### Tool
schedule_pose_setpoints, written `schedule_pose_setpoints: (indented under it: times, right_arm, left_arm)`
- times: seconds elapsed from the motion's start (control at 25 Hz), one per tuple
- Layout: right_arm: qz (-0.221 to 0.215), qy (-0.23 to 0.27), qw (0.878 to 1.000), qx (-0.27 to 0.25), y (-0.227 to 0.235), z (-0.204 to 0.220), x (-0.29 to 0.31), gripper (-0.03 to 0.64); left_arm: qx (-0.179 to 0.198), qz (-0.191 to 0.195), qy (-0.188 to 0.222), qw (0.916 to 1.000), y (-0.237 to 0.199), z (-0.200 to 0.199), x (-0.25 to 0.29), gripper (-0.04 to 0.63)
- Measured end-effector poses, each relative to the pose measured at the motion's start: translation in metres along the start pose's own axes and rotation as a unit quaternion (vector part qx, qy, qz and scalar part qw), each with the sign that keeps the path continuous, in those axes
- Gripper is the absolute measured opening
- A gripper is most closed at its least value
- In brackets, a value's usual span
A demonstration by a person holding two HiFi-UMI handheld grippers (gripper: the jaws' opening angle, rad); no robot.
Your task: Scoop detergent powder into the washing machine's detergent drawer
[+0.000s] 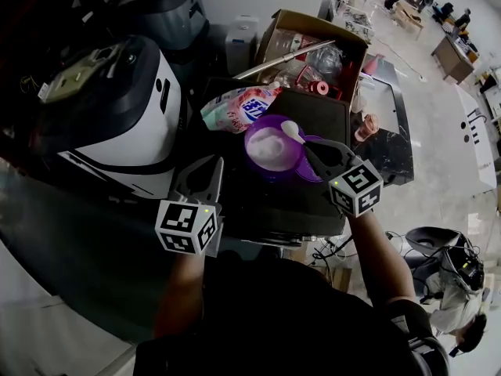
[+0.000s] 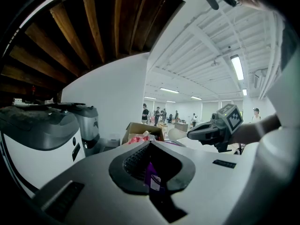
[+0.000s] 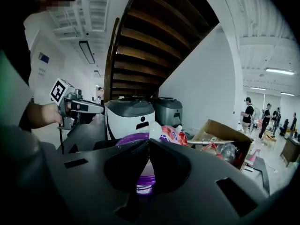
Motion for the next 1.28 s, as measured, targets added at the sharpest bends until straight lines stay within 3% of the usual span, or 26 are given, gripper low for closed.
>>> schedule_pose_setpoints:
  times: [0.24, 0.52, 0.92, 1.28]
  right_arm:
    - [-0.001, -0.064, 0.997, -0.041, -0.004, 0.008, 0.023, 0.018]
    - [0.001, -0.101, 0.992, -0.077, -0.007, 0.006, 0.039, 0.02]
    - [-0.006, -0.172, 0.975, -0.141, -0.002, 0.011, 0.059, 0.02]
    - [-0.012, -0.216, 0.963, -0.161, 0.002, 0.018, 0.074, 0.018]
  left_arm:
    - [-0.008, 0.013, -0.004, 0.9999, -0.005, 0.012, -0.004, 0.008]
    - [-0.016, 0.014, -0.009, 0.9997, -0.008, 0.023, -0.011, 0.008]
    - [-0.023, 0.014, -0.013, 0.9996, -0.008, 0.032, -0.021, 0.008]
    - [-0.035, 0.012, -0.021, 0.9991, -0.013, 0.044, -0.021, 0.008]
Point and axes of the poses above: the fingertips, and each gripper's own axes: x forward along the fingers, y to its right, z out of its underside, the point moved 4 cm from there along -x, backward along the fingers, and after that the axes turned 6 degrees about -y, right-handed, at the moved point
